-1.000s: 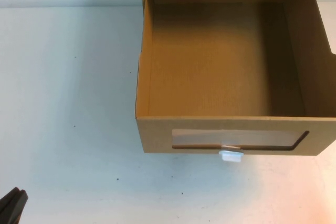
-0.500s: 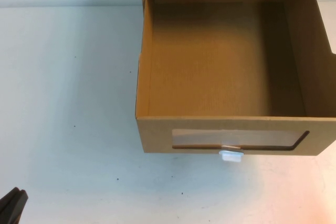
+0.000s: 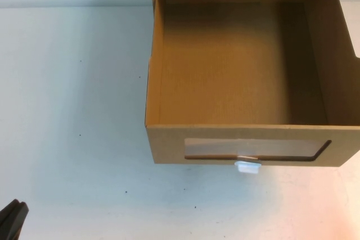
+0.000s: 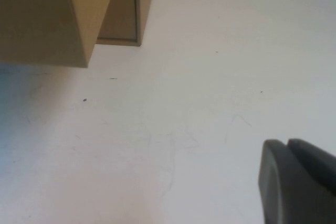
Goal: Open the shoe box
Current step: 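Pull the top drawer of the cardboard box fully open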
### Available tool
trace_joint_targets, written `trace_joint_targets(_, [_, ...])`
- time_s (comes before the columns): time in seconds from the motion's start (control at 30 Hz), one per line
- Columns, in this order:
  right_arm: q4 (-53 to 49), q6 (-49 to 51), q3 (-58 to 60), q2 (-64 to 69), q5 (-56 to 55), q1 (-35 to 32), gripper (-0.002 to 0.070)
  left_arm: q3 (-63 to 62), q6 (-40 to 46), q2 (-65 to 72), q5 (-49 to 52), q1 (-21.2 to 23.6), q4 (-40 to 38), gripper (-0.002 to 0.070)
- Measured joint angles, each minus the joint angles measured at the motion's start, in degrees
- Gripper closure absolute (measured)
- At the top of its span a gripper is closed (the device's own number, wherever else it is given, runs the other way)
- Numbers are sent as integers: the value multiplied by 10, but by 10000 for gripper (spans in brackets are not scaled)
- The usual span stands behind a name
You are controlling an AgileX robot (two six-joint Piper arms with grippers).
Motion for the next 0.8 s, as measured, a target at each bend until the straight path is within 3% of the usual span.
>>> trace_joint_targets(0.13, [0,1,0,0,0,0,689,0,1,0,-11,8,24,679])
trace_joint_targets(0.33, [0,1,0,0,0,0,690,0,-46,-6,-41,114,71,679])
trace_joint_targets(0.5, [1,1,1,0,0,0,690,0,-76,-8,9,177,76,679])
trace_joint_targets(0.8, [1,1,1,0,0,0,689,0,-79,-10,124,184,97,679])
